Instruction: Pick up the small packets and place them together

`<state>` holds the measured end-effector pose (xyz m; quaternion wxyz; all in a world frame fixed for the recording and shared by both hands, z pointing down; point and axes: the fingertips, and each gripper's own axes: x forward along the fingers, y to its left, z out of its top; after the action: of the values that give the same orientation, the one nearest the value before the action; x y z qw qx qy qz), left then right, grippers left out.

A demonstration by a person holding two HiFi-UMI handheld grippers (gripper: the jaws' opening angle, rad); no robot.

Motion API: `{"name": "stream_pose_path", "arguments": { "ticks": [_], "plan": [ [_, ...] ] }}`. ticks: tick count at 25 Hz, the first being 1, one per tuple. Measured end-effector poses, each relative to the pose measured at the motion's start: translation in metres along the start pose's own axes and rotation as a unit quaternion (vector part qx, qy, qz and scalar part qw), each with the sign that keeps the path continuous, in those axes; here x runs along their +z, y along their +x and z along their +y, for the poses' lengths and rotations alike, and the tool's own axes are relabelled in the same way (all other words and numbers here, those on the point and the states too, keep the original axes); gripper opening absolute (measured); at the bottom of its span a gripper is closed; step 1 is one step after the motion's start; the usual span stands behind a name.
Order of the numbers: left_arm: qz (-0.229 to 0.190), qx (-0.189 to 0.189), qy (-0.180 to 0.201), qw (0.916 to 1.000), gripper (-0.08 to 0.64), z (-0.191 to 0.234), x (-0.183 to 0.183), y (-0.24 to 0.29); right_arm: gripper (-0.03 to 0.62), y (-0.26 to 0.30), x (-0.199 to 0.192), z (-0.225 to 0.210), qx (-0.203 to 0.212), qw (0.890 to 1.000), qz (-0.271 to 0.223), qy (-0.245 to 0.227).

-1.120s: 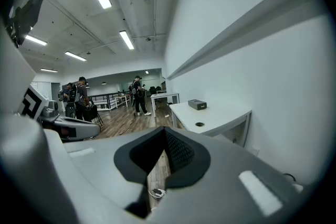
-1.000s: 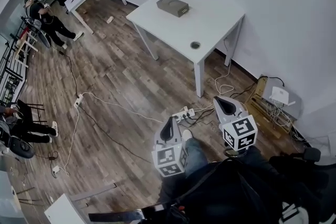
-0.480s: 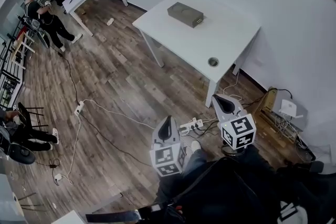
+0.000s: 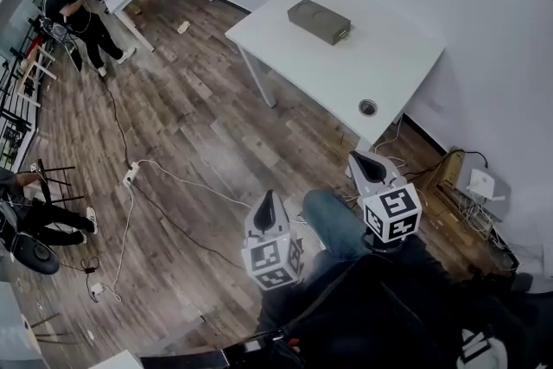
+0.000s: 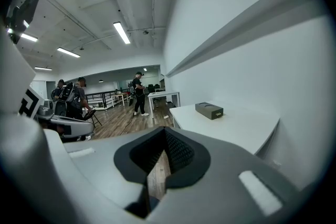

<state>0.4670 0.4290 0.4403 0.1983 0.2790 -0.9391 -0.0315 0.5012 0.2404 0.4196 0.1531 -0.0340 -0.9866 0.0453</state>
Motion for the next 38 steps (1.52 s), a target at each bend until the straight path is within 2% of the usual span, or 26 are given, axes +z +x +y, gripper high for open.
{"name": "stream_pose_path", "arguments": {
  "ticks": [10, 18, 25, 29, 35, 38],
  "plan": [
    [-0.004, 0.022, -0.005, 0.9997, 0.0, 0.045, 0.021, 0.045, -0.002, 0.082, 0.017, 0.009, 0.026, 1.0, 0.003, -0.012],
    [0.001, 0.056, -0.027, 0.998, 0.0, 0.115, 0.04, 0.119, -0.002, 0.205, 0.041, 0.021, 0.072, 0.997, 0.008, -0.035],
    [0.001, 0.082, -0.044, 0.9957, 0.0, 0.185, 0.093, 0.203, -0.002, 0.332, 0.086, 0.022, 0.105, 0.993, 0.023, -0.05],
    [0.004, 0.084, -0.04, 0.9957, 0.0, 0.211, 0.121, 0.252, -0.002, 0.393, 0.11, 0.018, 0.115, 0.992, 0.026, -0.055],
    [-0.009, 0.077, -0.026, 0.9966, 0.0, 0.231, 0.163, 0.309, -0.002, 0.46, 0.131, 0.01, 0.123, 0.991, 0.03, -0.053],
    [-0.011, 0.079, -0.031, 0.9964, 0.0, 0.239, 0.171, 0.324, -0.002, 0.478, 0.135, 0.009, 0.126, 0.99, 0.031, -0.057]
  ]
}}
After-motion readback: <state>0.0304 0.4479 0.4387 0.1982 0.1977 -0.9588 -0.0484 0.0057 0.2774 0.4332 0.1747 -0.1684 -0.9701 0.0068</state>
